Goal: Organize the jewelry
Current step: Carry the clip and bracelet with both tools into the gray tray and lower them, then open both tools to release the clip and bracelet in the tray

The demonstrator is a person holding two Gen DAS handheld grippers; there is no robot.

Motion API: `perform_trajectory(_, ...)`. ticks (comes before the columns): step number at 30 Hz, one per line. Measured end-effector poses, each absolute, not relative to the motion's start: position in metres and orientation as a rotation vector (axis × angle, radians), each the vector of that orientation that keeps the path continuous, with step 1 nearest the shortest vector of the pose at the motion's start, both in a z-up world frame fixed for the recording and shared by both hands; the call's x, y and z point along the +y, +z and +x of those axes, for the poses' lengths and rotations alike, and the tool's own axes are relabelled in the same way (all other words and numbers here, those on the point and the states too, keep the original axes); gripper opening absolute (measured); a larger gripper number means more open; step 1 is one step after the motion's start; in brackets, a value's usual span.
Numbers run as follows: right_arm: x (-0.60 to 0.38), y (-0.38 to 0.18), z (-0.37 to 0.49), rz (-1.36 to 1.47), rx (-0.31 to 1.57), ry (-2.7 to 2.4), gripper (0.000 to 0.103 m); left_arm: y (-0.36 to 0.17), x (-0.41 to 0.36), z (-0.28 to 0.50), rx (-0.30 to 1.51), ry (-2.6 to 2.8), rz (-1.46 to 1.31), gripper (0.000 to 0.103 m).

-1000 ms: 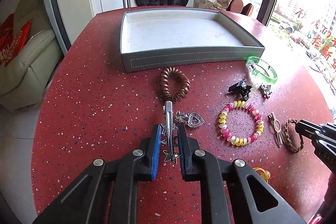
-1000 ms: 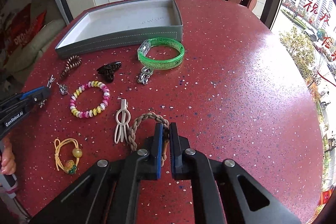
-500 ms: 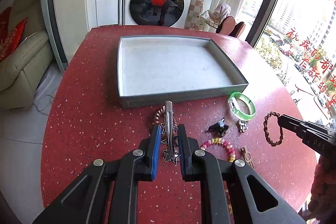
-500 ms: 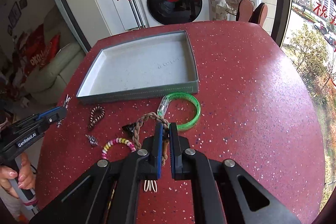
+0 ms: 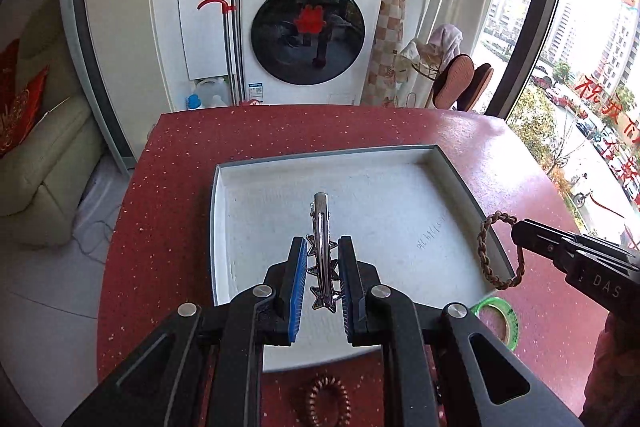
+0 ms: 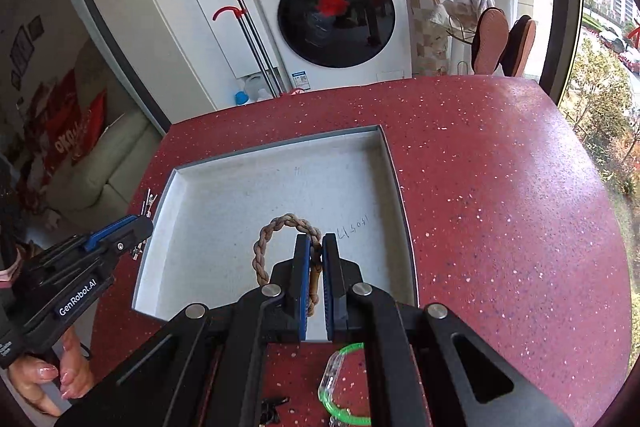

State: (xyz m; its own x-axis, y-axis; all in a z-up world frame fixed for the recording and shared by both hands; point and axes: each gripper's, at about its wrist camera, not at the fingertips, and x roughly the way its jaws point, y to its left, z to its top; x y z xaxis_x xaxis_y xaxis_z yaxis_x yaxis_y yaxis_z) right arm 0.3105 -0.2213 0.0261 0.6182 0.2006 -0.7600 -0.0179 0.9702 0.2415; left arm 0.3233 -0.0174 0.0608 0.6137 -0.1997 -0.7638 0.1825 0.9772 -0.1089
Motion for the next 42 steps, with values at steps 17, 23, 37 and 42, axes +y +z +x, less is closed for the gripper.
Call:
perform_trajectory(17,-0.219,-0.047,0.357,0.219,0.988,0.075,0.007,-0.032,-0.049,0.384,0.996,-0.133,0.134,0.034)
perform_trajectory(23,-0.222,-0.055,0.355,0.240,0.994,0.066,0.008,-0.035,-0.056,0.380,0.969,-0.108,0.208,0.034)
perform_trajectory(37,-0.234,-0.014,0.321,0.375,0.925,0.121,0.055,-0.008,-0.047,0.361,0.918,-0.116,0.125,0.034)
perform_trajectory(42,-0.234,-0.006,0.304,0.373,0.922,0.133,0.066,0.009,-0.044,0.344,0.852,-0.101,0.113,0.103)
